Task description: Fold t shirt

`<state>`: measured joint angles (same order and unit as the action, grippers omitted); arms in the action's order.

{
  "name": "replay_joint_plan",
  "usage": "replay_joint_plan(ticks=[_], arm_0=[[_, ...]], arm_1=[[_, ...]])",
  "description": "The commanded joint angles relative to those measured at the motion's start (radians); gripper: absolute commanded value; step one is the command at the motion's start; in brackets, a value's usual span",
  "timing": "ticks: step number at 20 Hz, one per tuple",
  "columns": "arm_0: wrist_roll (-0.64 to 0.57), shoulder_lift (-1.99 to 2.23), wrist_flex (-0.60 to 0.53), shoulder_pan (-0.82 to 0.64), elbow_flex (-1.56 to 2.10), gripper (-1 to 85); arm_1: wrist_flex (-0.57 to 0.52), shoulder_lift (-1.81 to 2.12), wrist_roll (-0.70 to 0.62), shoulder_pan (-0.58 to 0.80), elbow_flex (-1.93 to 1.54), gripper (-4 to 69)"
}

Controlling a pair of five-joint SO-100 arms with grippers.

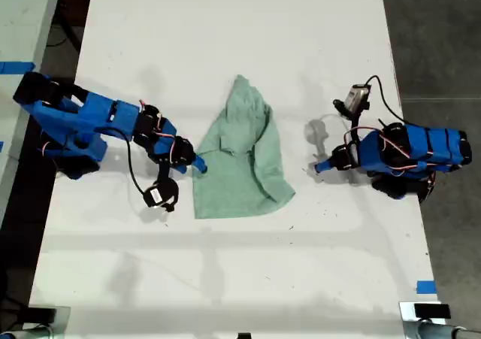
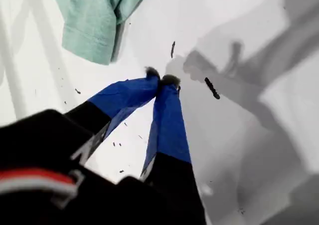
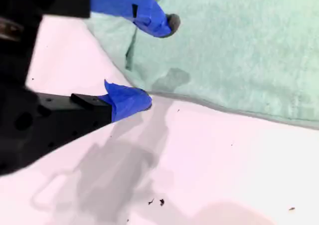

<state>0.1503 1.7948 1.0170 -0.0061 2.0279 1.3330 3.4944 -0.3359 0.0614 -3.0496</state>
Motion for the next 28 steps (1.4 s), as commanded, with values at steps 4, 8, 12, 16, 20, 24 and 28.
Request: replay_joint_plan(ticks=[4,8,12,16,20,24,28], arm_0=[[0.091,-0.176,-0.110,0.031,-0.074,21.1],[0.092,-0.316,-0.255,0.037,-0.091,-0.3],[0.067,-0.348,-0.153,0.043,-0.166,-0.4],[0.057,-0.333,0.212,0.048,-0.388,-0.4],[-0.046,-0.339,0.483,0.038,-0.718,-0.4],[-0.227,-0.420,0.502,-0.017,-0.991,-0.4],[-0.304,-0.489,0.407,-0.074,-1.042,-0.4]], arm_1=[[0.003,0.006,0.000,-0.008,-0.058,1.6],[0.003,0.006,0.002,-0.008,-0.058,1.7],[0.003,0.006,0.000,-0.009,-0.058,1.7],[0.003,0.006,0.000,-0.009,-0.058,1.7],[0.003,0.006,-0.003,-0.005,-0.058,1.7],[0.003,0.006,-0.005,-0.002,-0.058,1.8],[0.003,0.006,-0.006,-0.002,-0.058,1.8]])
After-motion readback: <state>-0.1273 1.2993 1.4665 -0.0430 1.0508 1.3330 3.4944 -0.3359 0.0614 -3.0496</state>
